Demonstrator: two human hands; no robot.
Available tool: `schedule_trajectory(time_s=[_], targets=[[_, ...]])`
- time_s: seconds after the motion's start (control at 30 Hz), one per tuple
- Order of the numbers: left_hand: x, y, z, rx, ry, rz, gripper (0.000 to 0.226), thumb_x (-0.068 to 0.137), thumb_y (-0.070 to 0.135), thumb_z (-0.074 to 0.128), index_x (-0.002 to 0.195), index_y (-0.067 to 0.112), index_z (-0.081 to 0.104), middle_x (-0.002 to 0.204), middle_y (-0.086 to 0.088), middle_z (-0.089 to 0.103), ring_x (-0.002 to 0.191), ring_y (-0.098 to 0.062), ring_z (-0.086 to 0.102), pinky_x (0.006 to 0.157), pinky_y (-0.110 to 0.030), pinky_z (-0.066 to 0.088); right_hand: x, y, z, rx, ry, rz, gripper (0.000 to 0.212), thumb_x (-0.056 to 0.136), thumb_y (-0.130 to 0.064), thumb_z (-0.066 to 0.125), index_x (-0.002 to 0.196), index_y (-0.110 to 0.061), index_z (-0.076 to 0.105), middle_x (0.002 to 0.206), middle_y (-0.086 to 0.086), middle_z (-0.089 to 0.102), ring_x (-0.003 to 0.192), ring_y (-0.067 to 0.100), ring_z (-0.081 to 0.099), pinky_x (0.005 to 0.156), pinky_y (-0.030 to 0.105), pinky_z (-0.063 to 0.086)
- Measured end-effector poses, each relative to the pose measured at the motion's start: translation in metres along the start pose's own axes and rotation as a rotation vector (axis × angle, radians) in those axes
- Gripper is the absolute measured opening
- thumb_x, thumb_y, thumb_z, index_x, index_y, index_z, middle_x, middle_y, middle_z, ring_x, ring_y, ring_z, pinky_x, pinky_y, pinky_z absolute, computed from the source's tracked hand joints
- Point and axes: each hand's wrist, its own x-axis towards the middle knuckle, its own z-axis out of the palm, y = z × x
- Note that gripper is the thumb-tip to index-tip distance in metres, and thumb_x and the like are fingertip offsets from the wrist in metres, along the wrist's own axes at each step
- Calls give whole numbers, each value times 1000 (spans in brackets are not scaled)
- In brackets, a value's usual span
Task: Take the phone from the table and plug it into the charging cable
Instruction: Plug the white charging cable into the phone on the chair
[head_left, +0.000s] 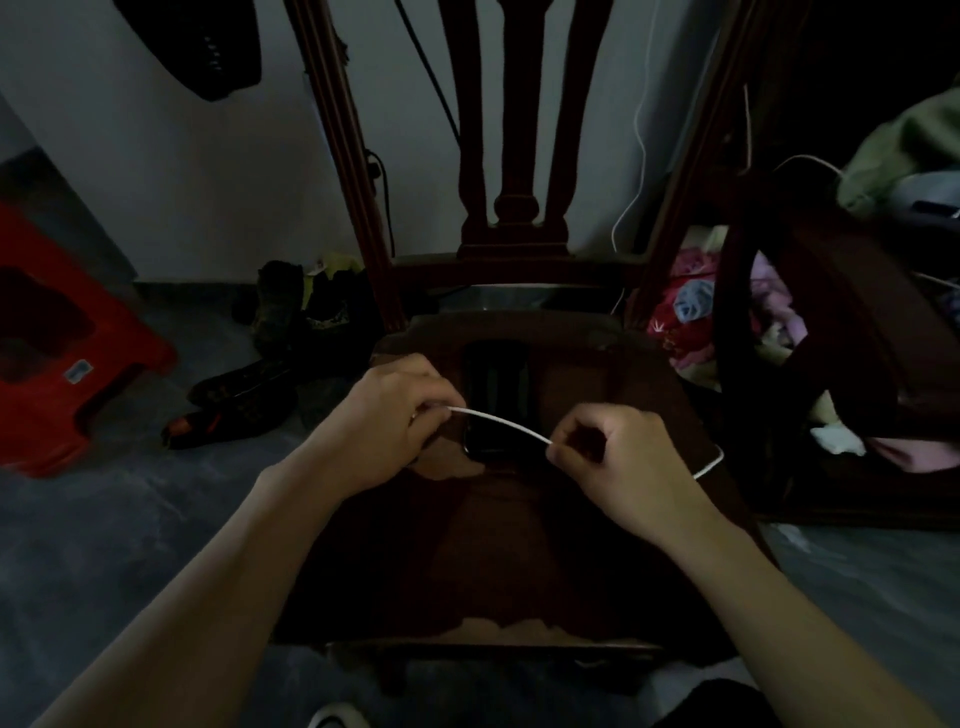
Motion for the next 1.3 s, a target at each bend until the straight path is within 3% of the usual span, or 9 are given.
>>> schedule_trajectory(time_s=[0.1,0.3,0.5,0.6,0.7,0.9,1.07,1.17,1.3], targets=[[9,17,8,-4,-60,45,18,92,18,60,99,27,75,99,16,49,88,-1,53,74,-17,43,2,-7,1,25,-18,-16,5,85,-32,72,88,-27,73,77,-7,72,67,6,66,62,22,52],[14,37,19,-123,-28,66,23,84,15,71,102,27,67,95,13,57,86,-3,58,75,-24,52,13,-24,5,74,27,-34,9,87,-26,72,92,-20,76,85,-8,73,77,2,66,67,14,49],[21,36,19,-245,-58,85,35,73,15,82,99,25,60,84,9,67,80,-5,64,70,-22,53,9,-24,9,276,-71,178,7,89,-20,70,84,-16,73,64,6,70,45,12,66,46,19,52],[25,32,26,-224,-159,90,33,75,14,81,98,26,61,80,9,69,79,-4,65,70,-20,51,9,-20,10,187,-158,269,11,89,-22,69,82,-15,74,71,8,73,61,20,72,55,26,58],[28,27,35,-216,-231,150,29,77,9,76,96,25,62,78,9,67,75,-3,65,66,-17,50,4,-16,18,56,-206,268,13,89,-26,68,83,-16,75,78,3,71,72,15,69,56,20,47],[43,9,31,56,-213,293,23,87,20,66,106,32,63,103,19,58,100,2,49,86,-23,42,-12,-9,29,-16,-33,278,17,93,-16,61,90,-10,76,87,6,72,72,11,63,57,17,42],[62,4,27,512,-417,400,83,77,11,67,146,39,29,156,6,24,142,-17,12,109,-39,22,-21,-12,41,-33,41,347,11,92,-15,59,86,-12,67,85,5,70,77,19,64,70,34,52],[70,7,29,671,-477,506,95,73,22,75,147,43,19,159,4,14,144,-21,6,111,-43,21,-23,-17,46,-76,78,337,8,93,-18,60,88,-14,65,89,5,70,78,19,67,72,39,56],[77,9,33,715,-495,618,86,70,32,78,141,44,30,157,7,23,143,-23,10,111,-46,24,-24,-21,52,-200,111,331,10,94,-26,59,96,-19,66,92,2,71,80,20,68,78,45,55]])
